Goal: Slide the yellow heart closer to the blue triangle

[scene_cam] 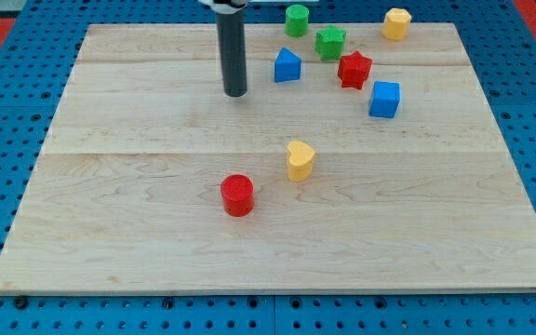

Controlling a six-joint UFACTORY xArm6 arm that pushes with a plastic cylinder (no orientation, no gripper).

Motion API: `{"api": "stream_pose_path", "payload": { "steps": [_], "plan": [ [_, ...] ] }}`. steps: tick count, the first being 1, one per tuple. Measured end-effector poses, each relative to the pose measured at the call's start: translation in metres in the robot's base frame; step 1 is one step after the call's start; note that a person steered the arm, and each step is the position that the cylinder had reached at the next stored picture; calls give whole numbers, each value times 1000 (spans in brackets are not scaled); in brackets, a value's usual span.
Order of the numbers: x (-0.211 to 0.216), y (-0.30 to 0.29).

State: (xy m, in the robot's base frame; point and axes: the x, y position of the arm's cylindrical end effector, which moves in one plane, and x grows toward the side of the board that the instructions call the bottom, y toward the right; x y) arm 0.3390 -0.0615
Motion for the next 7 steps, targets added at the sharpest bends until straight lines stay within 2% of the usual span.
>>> {"api": "stream_pose_path", "payload": {
  "steps": [1, 2, 3, 4, 5, 6, 7],
  "plan": [
    [8, -42],
    [8, -42],
    [44, -54],
    [98, -65],
    [176, -14],
    [214, 61],
    [219, 135]
  ]
}}
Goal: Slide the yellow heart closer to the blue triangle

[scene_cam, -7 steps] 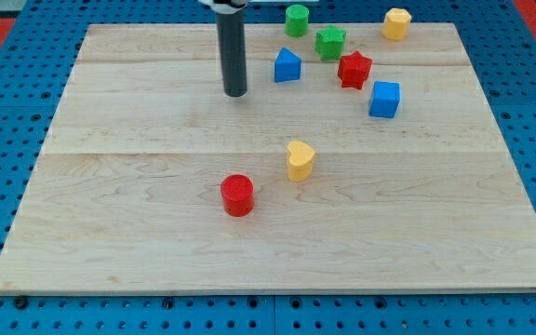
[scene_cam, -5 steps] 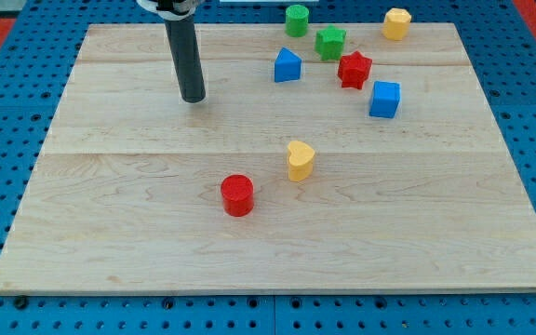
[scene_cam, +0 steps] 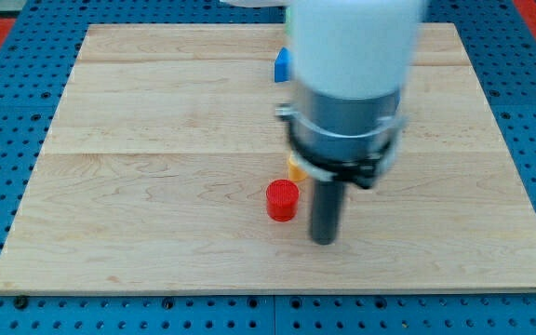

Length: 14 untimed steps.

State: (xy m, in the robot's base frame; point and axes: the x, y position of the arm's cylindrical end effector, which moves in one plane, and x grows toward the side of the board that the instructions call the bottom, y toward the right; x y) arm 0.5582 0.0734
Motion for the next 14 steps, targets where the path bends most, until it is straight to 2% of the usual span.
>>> {"api": "stream_pose_path", "payload": {
  "steps": [1, 2, 3, 4, 5, 6, 8, 9, 10, 12, 13, 14],
  "plan": [
    [-45, 7],
    [-93, -55],
    [-105, -93],
    [-150, -110],
    [-109, -107],
    [-116, -143],
    [-228, -124],
    [-203, -129],
    [-157, -129],
    [-157, -131],
    [-162, -159],
    [-199, -160]
  ]
}}
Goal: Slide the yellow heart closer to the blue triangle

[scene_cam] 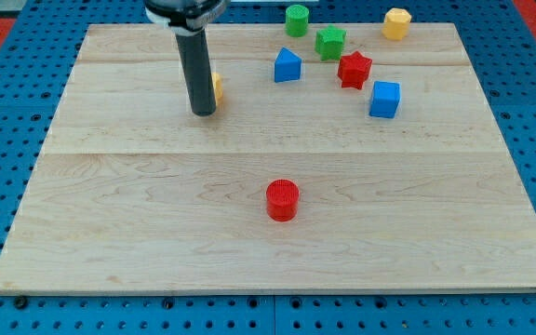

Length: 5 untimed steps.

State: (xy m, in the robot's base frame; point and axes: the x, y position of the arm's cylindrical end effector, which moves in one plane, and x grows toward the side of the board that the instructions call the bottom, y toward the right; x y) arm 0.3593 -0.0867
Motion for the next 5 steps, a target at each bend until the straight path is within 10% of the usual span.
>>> {"api": "stream_pose_path", "payload": {
  "steps": [3, 5],
  "plan": [
    [-45, -60],
    [-42, 24]
  ]
}}
